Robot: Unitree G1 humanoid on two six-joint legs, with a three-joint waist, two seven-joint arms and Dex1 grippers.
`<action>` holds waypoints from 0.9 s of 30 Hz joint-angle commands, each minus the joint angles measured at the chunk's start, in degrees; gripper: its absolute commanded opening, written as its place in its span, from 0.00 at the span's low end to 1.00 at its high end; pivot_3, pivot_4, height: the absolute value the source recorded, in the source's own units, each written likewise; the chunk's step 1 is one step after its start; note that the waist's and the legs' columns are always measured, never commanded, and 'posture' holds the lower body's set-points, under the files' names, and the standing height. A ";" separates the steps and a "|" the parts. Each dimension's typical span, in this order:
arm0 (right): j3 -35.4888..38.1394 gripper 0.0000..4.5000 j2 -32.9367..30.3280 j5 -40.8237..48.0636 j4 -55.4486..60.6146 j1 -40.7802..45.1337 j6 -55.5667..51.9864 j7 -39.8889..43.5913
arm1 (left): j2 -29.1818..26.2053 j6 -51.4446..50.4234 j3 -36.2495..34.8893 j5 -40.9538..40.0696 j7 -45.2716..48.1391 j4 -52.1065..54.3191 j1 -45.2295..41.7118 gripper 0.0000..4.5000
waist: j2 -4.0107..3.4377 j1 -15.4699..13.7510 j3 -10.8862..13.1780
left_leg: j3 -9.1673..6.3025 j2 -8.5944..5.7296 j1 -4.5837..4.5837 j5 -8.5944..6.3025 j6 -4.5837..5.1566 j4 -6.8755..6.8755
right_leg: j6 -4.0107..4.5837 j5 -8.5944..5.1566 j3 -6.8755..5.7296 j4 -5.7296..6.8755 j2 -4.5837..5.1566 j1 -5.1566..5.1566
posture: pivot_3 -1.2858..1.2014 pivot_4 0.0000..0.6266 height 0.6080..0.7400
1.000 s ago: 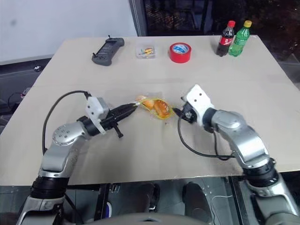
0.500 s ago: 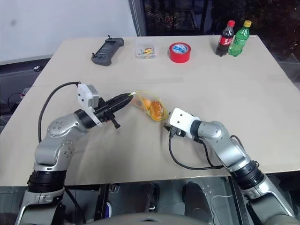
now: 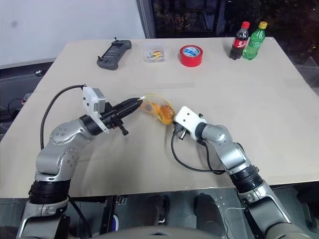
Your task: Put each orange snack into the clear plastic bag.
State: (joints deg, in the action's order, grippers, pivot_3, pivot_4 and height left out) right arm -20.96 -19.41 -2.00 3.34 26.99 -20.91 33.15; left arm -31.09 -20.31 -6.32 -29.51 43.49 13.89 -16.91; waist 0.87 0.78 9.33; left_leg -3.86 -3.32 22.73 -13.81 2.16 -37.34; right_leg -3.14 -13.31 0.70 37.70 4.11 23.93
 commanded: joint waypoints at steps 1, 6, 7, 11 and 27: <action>4.35 0.01 -1.30 0.44 1.81 3.05 0.91 0.05 | -0.12 -0.19 -1.96 -1.58 -0.74 2.30 -2.15 0.00 | 0.00 -0.01 0.00 | 0.00 0.00 0.00 -0.01 0.01 0.00 | 0.00 0.00 -0.01 0.02 0.00 0.01 | 0.52 0.24 1.00; 8.73 0.01 -6.66 0.22 -1.31 9.24 1.75 2.19 | 2.74 -3.00 -2.53 -4.42 -3.22 -0.96 -6.64 0.00 | -0.01 -0.17 0.01 | 0.00 -0.04 0.01 -0.04 0.08 -0.01 | 0.00 0.00 -0.10 0.02 0.01 0.02 | 0.52 0.24 1.00; 9.02 0.01 -7.46 0.11 -2.12 10.02 2.16 2.46 | 3.29 -3.83 -2.36 -4.92 -3.62 -1.42 -7.50 0.00 | 0.00 -0.23 0.01 | 0.00 -0.04 0.01 -0.04 0.08 -0.01 | -0.01 0.00 -0.15 0.02 0.02 0.00 | 0.52 0.24 1.00; 10.46 0.01 -11.77 -1.45 -8.39 15.33 5.48 3.87 | 6.89 -7.28 -0.86 -5.86 -6.04 -5.97 -14.01 0.00 | 0.01 -0.08 0.01 | -0.01 -0.07 0.02 0.01 -0.02 -0.01 | -0.01 0.00 -0.17 0.00 0.02 -0.01 | 0.52 0.24 1.00; 12.99 0.01 -31.08 -8.48 -5.36 14.35 8.15 9.16 | 6.49 15.60 10.26 14.51 -0.40 -18.84 -21.24 0.00 | 0.03 -0.02 -0.01 | 0.12 -0.08 0.26 -0.06 0.01 0.22 | -0.01 0.00 0.16 -0.44 0.09 0.20 | 0.52 0.24 1.00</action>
State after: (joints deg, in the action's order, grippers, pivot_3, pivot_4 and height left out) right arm -11.43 -47.40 -8.94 -5.85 46.01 -7.75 41.72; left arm -22.06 -9.43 4.19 -19.15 42.77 -7.46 -42.14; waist 0.90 0.76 9.33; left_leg -3.75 -3.35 22.95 -13.96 2.16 -37.14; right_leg -3.15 -13.32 0.93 37.21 4.23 24.07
